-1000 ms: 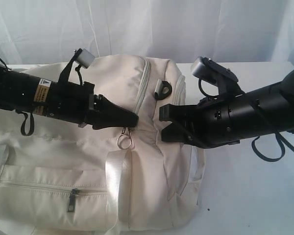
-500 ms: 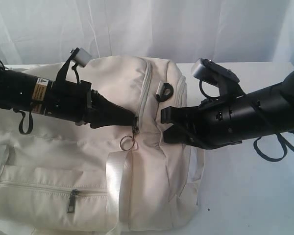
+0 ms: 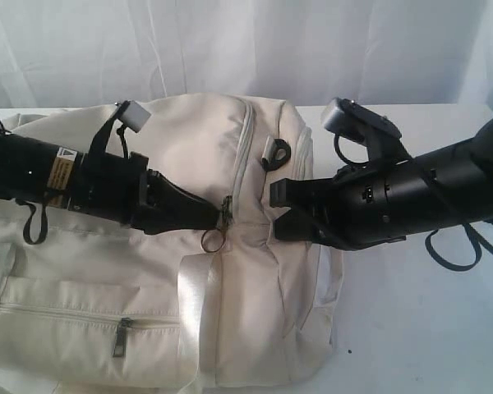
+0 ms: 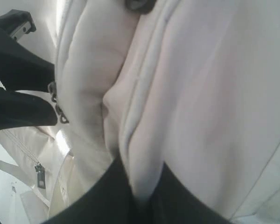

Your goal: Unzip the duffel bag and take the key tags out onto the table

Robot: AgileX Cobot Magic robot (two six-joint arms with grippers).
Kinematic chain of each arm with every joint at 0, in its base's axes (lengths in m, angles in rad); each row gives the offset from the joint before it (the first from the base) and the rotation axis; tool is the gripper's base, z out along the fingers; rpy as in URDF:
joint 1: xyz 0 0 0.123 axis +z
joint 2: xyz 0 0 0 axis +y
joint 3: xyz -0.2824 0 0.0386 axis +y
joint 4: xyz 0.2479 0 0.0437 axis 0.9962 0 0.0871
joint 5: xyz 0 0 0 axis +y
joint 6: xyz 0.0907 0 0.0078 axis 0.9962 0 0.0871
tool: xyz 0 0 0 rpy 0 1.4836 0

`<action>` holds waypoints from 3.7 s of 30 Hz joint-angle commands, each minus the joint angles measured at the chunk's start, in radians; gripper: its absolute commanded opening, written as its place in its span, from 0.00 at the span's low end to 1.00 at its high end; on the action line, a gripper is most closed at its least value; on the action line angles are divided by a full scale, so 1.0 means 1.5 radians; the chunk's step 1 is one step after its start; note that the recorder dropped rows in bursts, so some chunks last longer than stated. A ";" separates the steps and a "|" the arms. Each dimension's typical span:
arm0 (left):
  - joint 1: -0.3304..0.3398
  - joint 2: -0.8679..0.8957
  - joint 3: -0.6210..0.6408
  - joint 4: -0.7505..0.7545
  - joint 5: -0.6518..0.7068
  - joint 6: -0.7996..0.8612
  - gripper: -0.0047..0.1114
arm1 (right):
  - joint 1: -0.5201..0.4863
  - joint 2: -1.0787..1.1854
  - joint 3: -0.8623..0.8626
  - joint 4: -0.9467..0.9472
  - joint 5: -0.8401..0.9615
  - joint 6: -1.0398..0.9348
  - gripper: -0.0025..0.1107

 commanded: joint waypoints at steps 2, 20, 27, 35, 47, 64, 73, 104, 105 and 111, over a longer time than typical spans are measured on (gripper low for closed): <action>-0.006 -0.008 0.003 -0.001 0.029 0.018 0.36 | -0.005 -0.004 -0.002 0.001 -0.016 -0.008 0.02; -0.057 -0.009 0.003 -0.009 0.134 0.053 0.36 | -0.005 -0.004 -0.002 0.001 -0.016 -0.008 0.02; -0.057 -0.009 0.003 -0.063 0.139 0.077 0.36 | -0.005 -0.004 -0.002 0.001 -0.016 -0.008 0.02; -0.057 -0.009 0.003 -0.022 0.103 0.105 0.36 | -0.005 -0.004 -0.002 0.001 -0.016 -0.008 0.02; -0.057 -0.009 0.003 -0.001 0.146 0.155 0.52 | -0.005 -0.004 -0.002 0.001 -0.019 -0.008 0.02; -0.092 -0.009 0.003 -0.027 0.135 0.211 0.34 | -0.005 -0.004 -0.002 0.001 -0.027 -0.008 0.02; -0.091 -0.009 0.003 -0.025 0.143 0.211 0.12 | -0.005 -0.004 -0.002 0.001 -0.026 -0.008 0.02; -0.087 -0.075 -0.098 -0.001 0.280 0.109 0.08 | -0.005 -0.004 -0.002 0.001 -0.026 -0.012 0.02; -0.080 -0.075 -0.087 -0.001 0.266 0.110 0.08 | -0.005 -0.004 -0.002 0.001 -0.026 -0.012 0.02; -0.039 -0.075 -0.006 -0.001 0.197 0.140 0.43 | -0.005 -0.004 -0.002 0.001 -0.026 -0.012 0.02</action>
